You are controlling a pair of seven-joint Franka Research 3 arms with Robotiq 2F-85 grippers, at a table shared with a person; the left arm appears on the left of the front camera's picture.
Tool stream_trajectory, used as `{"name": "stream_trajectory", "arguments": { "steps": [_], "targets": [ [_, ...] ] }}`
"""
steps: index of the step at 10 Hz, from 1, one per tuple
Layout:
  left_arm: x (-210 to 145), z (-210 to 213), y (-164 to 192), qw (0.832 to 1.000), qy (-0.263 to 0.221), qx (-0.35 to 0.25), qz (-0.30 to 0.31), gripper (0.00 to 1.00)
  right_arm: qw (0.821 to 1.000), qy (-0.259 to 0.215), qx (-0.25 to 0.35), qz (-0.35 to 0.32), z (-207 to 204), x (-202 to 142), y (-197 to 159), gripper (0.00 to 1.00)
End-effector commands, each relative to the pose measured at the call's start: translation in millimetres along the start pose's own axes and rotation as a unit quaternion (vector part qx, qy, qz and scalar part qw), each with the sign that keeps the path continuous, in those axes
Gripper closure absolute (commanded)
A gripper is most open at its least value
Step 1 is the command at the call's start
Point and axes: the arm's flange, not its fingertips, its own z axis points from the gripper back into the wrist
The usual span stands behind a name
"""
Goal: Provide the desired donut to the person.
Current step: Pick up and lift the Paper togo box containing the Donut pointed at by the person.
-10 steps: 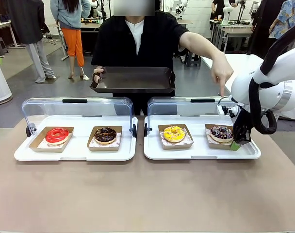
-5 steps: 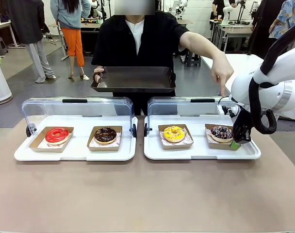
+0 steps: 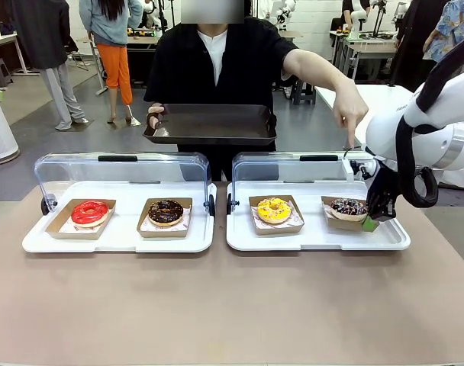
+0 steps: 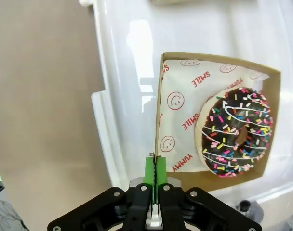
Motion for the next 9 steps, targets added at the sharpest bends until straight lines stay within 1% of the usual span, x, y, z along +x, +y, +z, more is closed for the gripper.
{"name": "stream_trajectory", "arguments": {
  "steps": [1, 3, 6, 9],
  "targets": [
    [0.7, 2.1, -1.0, 1.0, -0.005, -0.002, -0.001, 0.0, 1.0, 0.001, 0.0, -0.017, 23.2, 7.0, 31.7, 1.0],
    [0.7, 2.1, -1.0, 1.0, -0.005, -0.002, -0.001, 0.0, 1.0, 0.007, 0.008, -0.01, 54.3, 10.0, 61.5, 1.0],
    [0.7, 2.1, -1.0, 1.0, -0.005, -0.002, -0.001, 0.0, 1.0, 0.012, -0.019, 0.01, 111.5, 10.9, 105.2, 1.0],
    [0.7, 2.1, -1.0, 1.0, -0.005, -0.002, -0.001, 0.0, 1.0, 0.024, -0.014, 0.007, 175.4, 21.1, 132.1, 1.0]
  ]
}}
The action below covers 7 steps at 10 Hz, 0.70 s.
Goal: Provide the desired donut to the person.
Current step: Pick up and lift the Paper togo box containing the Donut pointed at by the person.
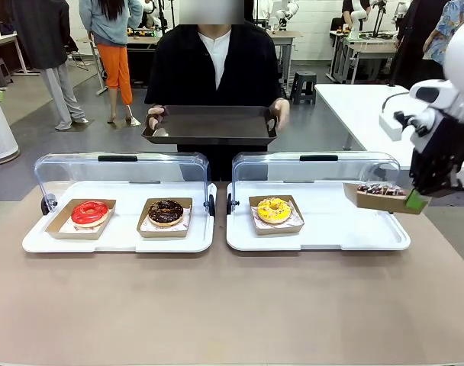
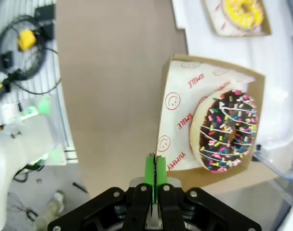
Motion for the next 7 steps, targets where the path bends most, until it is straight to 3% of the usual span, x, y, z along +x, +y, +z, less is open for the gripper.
{"name": "stream_trajectory", "arguments": {
  "steps": [1, 5, 7],
  "targets": [
    [1.2, 2.1, -1.3, 1.0, -0.005, -0.002, -0.002, 0.0, 1.0, 0.012, -0.003, 0.001, 40.1, 14.5, 7.8, 1.0],
    [1.2, 2.1, -1.3, 1.0, -0.005, -0.002, -0.002, 0.0, 0.999, 0.016, -0.038, 0.029, 94.0, 47.8, 15.4, 1.0],
    [1.2, 2.1, -1.3, 1.0, -0.005, -0.002, -0.002, 0.0, 0.995, 0.019, -0.042, 0.084, 84.8, 43.8, 12.8, 1.0]
  ]
}}
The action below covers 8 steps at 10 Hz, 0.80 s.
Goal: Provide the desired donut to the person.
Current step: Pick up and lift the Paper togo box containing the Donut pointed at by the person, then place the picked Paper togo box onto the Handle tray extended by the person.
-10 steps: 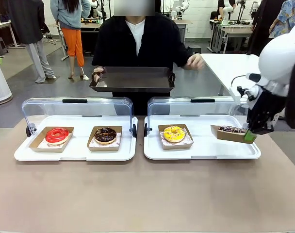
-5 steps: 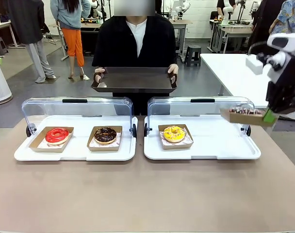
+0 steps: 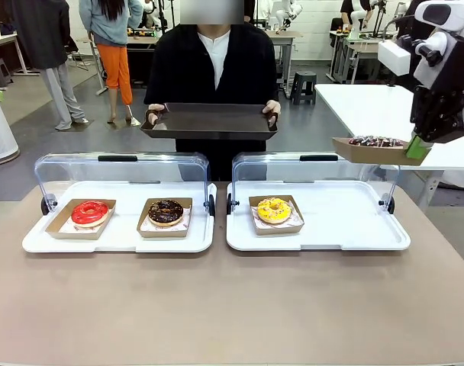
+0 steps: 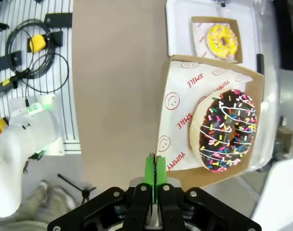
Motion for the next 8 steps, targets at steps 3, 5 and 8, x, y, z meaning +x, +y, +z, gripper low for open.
{"name": "stream_trajectory", "arguments": {
  "steps": [3, 5, 8],
  "targets": [
    [1.1, 2.1, -1.3, 1.0, -0.005, -0.002, -0.002, 0.0, 1.0, -0.006, -0.001, -0.015, 2.9, -1.5, 1.0, 1.0],
    [1.1, 2.1, -1.3, 1.0, -0.005, -0.002, -0.002, 0.0, 1.0, -0.006, -0.001, -0.015, 2.9, -1.5, 1.0, 1.0],
    [1.1, 2.1, -1.3, 1.0, -0.005, -0.002, -0.002, 0.0, 1.0, -0.006, -0.001, -0.015, 2.9, -1.5, 1.0, 1.0]
  ]
}}
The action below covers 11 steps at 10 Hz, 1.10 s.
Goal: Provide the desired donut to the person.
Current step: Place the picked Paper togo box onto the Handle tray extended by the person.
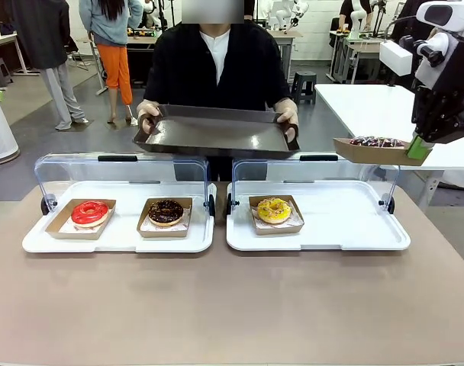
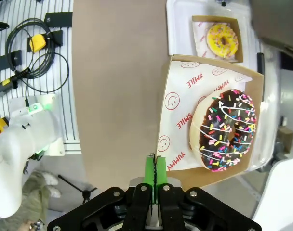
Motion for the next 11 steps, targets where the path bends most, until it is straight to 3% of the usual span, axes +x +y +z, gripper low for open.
{"name": "stream_trajectory", "arguments": {
  "steps": [1, 8, 11],
  "targets": [
    [1.2, 2.1, -1.3, 1.0, -0.005, -0.002, -0.002, 0.0, 1.0, -0.001, -0.001, -0.008, 1.3, 1.2, 0.5, 1.0],
    [1.2, 2.1, -1.3, 1.0, -0.005, -0.002, -0.002, 0.0, 1.0, 0.0, 0.0, 0.0, 0.0, 0.0, 0.0, 0.99],
    [1.2, 2.1, -1.3, 1.0, -0.005, -0.002, -0.002, 0.0, 0.999, -0.002, -0.049, 0.003, 45.4, 43.4, -4.9, 0.99]
  ]
}}
